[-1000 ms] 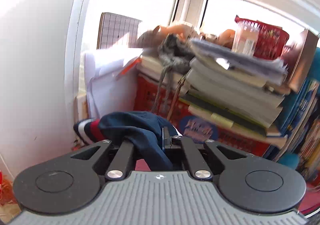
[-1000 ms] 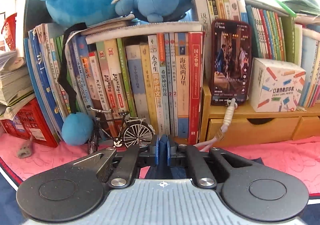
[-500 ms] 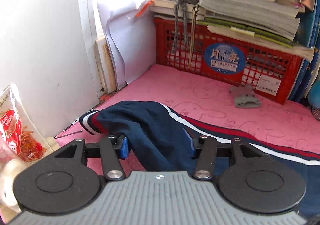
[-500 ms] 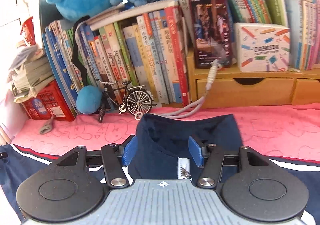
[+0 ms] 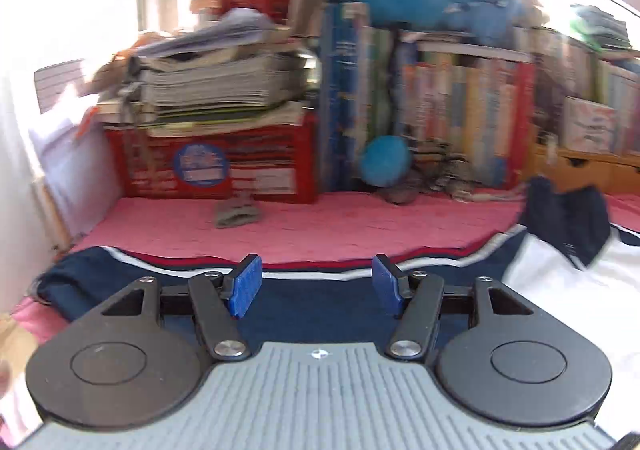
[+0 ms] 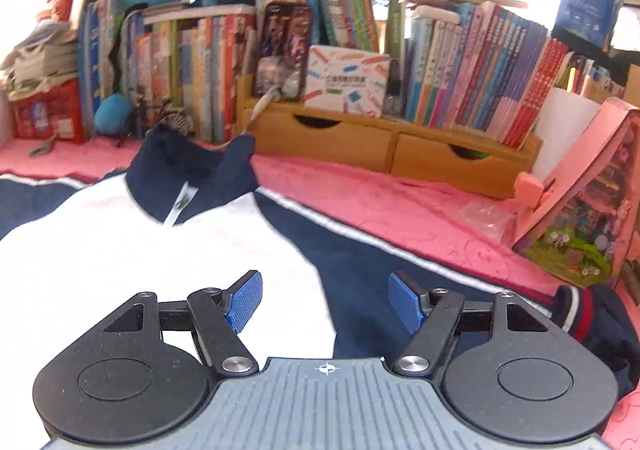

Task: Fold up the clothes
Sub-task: 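Open both tools to release the sleeve and collar, then grasp the other striped sleeve cuff with the right tool and pull it straight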

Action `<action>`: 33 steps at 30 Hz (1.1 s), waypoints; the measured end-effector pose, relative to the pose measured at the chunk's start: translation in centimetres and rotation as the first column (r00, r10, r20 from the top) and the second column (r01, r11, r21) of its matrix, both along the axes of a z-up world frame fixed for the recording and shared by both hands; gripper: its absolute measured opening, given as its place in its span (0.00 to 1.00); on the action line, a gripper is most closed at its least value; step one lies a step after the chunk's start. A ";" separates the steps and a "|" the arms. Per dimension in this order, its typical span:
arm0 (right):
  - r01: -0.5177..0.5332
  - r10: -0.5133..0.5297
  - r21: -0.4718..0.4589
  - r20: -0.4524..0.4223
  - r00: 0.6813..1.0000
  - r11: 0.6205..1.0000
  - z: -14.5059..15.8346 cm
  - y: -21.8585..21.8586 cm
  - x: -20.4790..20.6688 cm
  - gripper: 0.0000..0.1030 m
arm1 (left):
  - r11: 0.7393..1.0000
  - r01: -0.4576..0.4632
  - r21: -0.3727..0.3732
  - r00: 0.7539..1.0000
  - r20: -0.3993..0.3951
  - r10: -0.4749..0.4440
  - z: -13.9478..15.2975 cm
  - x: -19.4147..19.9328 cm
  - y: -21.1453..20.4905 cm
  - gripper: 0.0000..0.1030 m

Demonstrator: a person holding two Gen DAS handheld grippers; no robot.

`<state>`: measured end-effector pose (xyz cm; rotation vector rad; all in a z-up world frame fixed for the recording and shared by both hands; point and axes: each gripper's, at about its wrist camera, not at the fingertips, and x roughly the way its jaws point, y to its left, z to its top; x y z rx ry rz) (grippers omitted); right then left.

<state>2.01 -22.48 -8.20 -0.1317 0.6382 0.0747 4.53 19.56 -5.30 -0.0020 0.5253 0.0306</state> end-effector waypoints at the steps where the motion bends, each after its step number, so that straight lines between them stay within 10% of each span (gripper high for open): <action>1: -0.034 0.035 0.006 -0.011 0.999 0.999 -0.8 0.3 -0.7 0.70 | 0.998 0.061 -0.028 0.997 -0.035 -0.062 -0.7 0.1 -2.0 0.59; 5: -0.080 0.081 0.027 -0.029 0.996 0.996 -3.2 0.4 -1.8 0.71 | 0.989 0.147 -0.023 0.980 -0.133 -0.149 -3.9 0.7 -7.7 0.59; 8: 0.084 -0.087 0.087 0.024 0.996 0.993 -2.6 -3.5 -1.7 0.71 | 0.991 0.116 0.062 0.979 -0.177 -0.104 -6.1 1.2 -9.6 0.58; 13: 0.473 -0.450 -0.106 0.185 0.874 0.874 -1.8 -11.7 -0.9 0.82 | 0.992 0.039 0.118 0.982 -0.187 -0.016 -7.4 1.4 -9.4 0.68; 18: 0.577 -0.555 -0.171 0.161 0.816 0.798 -2.7 -17.9 0.2 0.95 | 0.991 -0.020 0.135 0.986 -0.163 0.042 -7.7 1.3 -9.2 0.78; 20: 0.613 -0.594 -0.196 0.152 0.790 0.765 -3.1 -20.4 0.6 0.80 | 0.990 -0.033 0.139 0.987 -0.149 0.054 -7.9 1.2 -9.2 0.80; 21: 0.631 -0.613 -0.209 0.148 0.776 0.748 -3.3 -21.7 0.8 0.57 | 0.989 -0.035 0.144 0.988 -0.141 0.056 -8.0 1.0 -9.3 0.80; 24: 0.678 -0.668 -0.247 0.138 0.731 0.692 -3.8 -25.4 1.4 0.45 | 0.988 -0.046 0.145 0.990 -0.127 0.065 -8.1 0.9 -9.2 0.83; 30: 0.767 -0.744 -0.339 0.229 0.628 0.544 -3.1 -29.5 -1.6 0.48 | 0.995 -0.081 0.064 0.985 -0.148 0.090 -8.1 1.2 -8.0 0.90; 33: 0.764 -0.735 -0.366 0.250 0.630 0.531 -3.1 -28.6 -4.0 0.61 | 0.995 -0.087 0.043 0.984 -0.154 0.093 -8.2 1.3 -7.7 0.90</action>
